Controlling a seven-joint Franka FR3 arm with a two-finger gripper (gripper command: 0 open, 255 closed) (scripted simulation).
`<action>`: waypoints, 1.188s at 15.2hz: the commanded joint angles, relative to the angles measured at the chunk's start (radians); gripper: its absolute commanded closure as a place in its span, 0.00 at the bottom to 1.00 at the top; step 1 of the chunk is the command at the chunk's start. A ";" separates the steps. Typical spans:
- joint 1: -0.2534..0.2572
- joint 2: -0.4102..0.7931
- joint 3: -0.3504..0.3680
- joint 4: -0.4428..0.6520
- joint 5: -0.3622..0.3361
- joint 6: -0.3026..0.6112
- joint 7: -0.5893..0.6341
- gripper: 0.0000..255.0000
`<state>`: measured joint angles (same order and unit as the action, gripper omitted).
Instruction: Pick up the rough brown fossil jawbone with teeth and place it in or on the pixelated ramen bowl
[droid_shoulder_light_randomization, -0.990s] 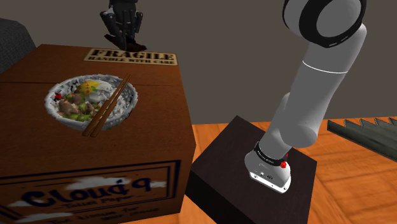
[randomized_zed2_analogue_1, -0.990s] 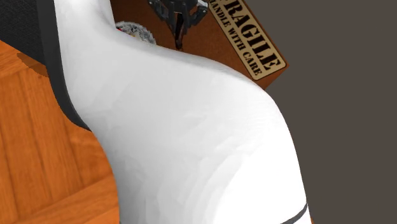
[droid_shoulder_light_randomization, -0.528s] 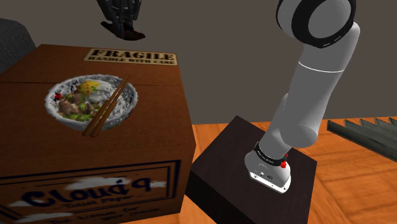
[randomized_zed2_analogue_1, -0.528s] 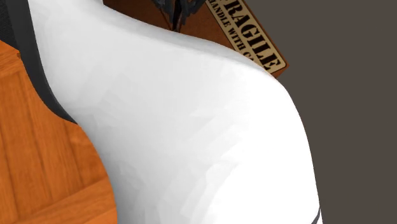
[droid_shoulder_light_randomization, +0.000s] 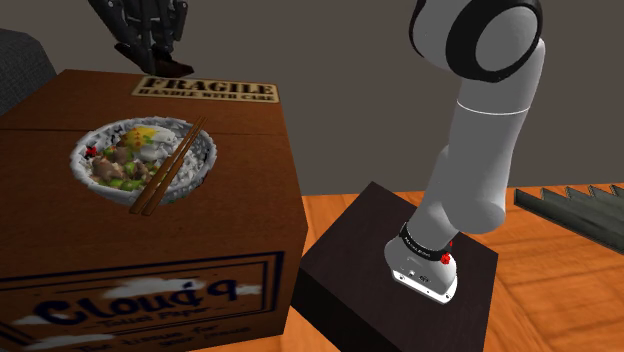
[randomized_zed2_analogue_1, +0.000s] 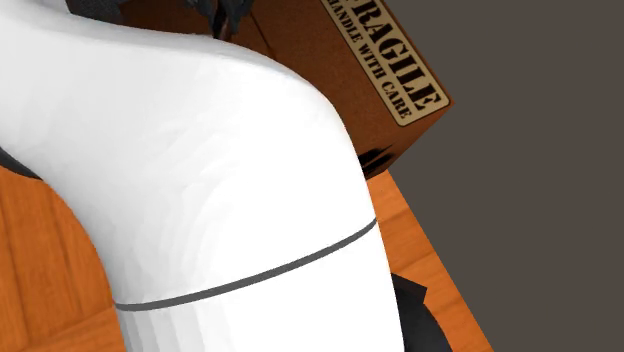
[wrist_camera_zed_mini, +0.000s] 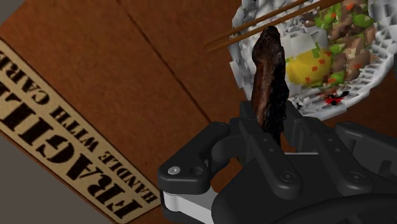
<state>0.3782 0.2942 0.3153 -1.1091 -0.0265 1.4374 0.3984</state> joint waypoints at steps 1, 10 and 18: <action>0.047 0.042 0.016 0.060 -0.020 -0.018 0.056 1.00; 0.101 0.068 0.035 0.005 -0.038 0.065 0.126 1.00; 0.082 0.024 0.034 -0.149 -0.022 0.176 0.117 1.00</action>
<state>0.4608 0.3209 0.3488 -1.2484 -0.0498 1.6064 0.5161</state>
